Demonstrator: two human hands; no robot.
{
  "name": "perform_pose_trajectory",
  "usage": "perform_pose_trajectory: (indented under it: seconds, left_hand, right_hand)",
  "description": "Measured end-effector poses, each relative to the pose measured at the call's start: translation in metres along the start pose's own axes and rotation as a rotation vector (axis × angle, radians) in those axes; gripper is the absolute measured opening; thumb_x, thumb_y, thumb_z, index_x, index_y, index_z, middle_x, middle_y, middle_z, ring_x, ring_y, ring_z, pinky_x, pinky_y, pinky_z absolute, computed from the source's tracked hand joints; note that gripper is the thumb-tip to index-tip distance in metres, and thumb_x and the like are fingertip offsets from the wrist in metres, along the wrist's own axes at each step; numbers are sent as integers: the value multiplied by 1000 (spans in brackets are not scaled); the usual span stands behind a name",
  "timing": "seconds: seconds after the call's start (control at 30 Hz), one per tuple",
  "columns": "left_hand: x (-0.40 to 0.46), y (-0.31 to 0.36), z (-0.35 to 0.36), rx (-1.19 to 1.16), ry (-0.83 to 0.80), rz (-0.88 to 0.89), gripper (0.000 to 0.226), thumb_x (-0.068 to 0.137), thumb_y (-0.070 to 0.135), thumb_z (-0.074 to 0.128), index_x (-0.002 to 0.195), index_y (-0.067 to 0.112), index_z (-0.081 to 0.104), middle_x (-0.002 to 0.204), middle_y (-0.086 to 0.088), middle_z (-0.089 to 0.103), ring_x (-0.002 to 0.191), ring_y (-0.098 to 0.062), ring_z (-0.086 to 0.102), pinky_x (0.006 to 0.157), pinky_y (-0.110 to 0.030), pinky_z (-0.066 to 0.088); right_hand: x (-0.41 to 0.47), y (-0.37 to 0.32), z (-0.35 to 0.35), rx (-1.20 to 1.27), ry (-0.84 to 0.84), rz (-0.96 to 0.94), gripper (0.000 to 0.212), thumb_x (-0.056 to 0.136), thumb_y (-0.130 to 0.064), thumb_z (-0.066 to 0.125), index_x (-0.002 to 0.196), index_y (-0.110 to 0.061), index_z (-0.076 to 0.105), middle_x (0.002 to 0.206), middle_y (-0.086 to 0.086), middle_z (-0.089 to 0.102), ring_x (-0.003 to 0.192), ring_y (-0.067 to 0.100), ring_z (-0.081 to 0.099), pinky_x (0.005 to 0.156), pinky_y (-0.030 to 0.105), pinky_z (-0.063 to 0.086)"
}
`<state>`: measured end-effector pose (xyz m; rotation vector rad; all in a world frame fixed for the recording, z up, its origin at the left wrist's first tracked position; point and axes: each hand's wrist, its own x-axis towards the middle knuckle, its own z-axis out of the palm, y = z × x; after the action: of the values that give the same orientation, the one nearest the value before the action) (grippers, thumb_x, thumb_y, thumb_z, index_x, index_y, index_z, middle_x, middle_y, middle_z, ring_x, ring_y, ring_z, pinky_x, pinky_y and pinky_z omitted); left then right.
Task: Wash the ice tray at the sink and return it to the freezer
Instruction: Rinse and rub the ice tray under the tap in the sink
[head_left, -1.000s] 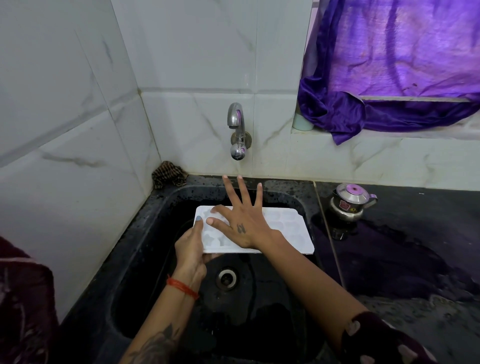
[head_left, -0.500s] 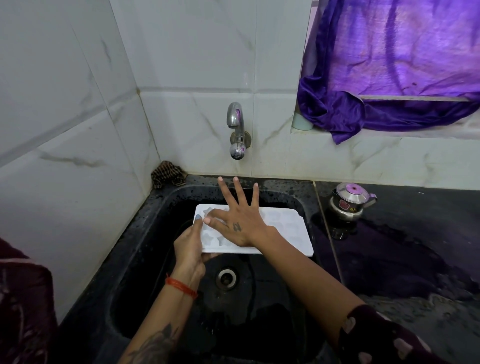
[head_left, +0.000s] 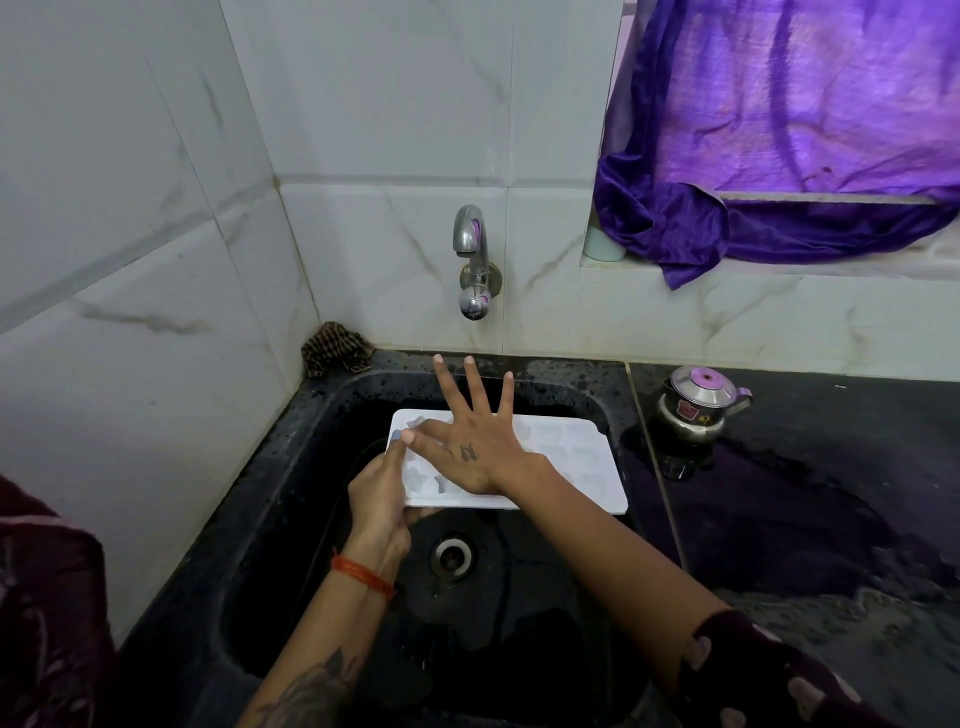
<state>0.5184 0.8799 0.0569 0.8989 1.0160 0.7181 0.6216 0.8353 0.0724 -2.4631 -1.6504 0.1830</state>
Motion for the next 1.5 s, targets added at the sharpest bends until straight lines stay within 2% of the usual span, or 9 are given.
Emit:
perform_pose_trajectory:
  seconds: [0.07, 0.17, 0.3, 0.53, 0.6, 0.73, 0.97, 1.2, 1.5]
  left_hand:
    - [-1, 0, 0, -3, -1, 1, 20, 88, 33, 64, 82, 15, 67, 88, -8, 69, 72, -19, 65, 52, -26, 53]
    - [-2, 2, 0, -7, 0, -5, 18, 90, 31, 62, 80, 16, 65, 81, -4, 68, 67, -17, 64, 43, -23, 51]
    - [-3, 0, 0, 8, -4, -5, 19, 89, 32, 62, 85, 15, 67, 80, -5, 68, 66, -18, 64, 37, -22, 48]
    - [-4, 0, 1, -3, -15, -16, 21, 88, 35, 63, 83, 15, 67, 83, -8, 69, 68, -20, 65, 44, -26, 52]
    - [-4, 0, 1, -6, -15, -15, 21, 88, 35, 63, 83, 15, 67, 83, -8, 69, 67, -20, 65, 40, -24, 51]
    - [-4, 2, 0, -20, -20, -10, 20, 90, 32, 62, 83, 14, 67, 83, -8, 68, 67, -19, 65, 39, -24, 50]
    - [-4, 2, -2, -21, -6, -3, 17, 90, 30, 62, 86, 14, 67, 82, -6, 68, 68, -18, 65, 40, -23, 51]
    - [-3, -1, -2, -21, 3, -11, 19, 90, 31, 61, 79, 16, 66, 79, -7, 68, 66, -19, 64, 40, -24, 52]
    - [0, 2, -7, -40, 29, 3, 19, 93, 31, 58, 80, 17, 62, 78, -4, 66, 68, -19, 63, 39, -27, 53]
  right_hand:
    - [1, 2, -1, 40, -36, 2, 58, 91, -67, 13, 135, -44, 42, 152, -5, -33, 137, 26, -36, 102, 62, -27]
    - [1, 6, -4, 41, -48, -19, 57, 90, -68, 14, 132, -46, 44, 153, -4, -31, 137, 27, -35, 102, 62, -27]
    - [1, 7, -7, -141, 41, -96, 55, 90, -68, 14, 126, -47, 50, 155, -2, -26, 139, 30, -31, 103, 65, -23]
    - [1, 5, 1, -254, 198, -137, 83, 74, -73, -8, 119, -43, 55, 157, 0, -18, 141, 31, -25, 103, 66, -20]
    - [-1, 3, 0, -229, 172, -109, 81, 77, -73, -5, 122, -41, 53, 157, -1, -21, 141, 30, -28, 103, 66, -22]
    - [-4, 0, -1, -88, 44, -33, 59, 90, -67, 13, 133, -42, 45, 155, -3, -25, 139, 28, -31, 102, 63, -26]
    - [-3, 3, -5, 25, -55, 0, 56, 90, -67, 14, 133, -46, 43, 155, -3, -26, 138, 27, -34, 101, 61, -29]
    - [-4, 7, -4, -126, 24, -81, 54, 90, -67, 16, 129, -44, 47, 156, -1, -22, 139, 30, -30, 102, 64, -25]
    - [-18, 30, -2, 130, 104, -19, 55, 87, -71, 20, 130, -45, 42, 157, -4, -17, 141, 24, -28, 106, 59, -24]
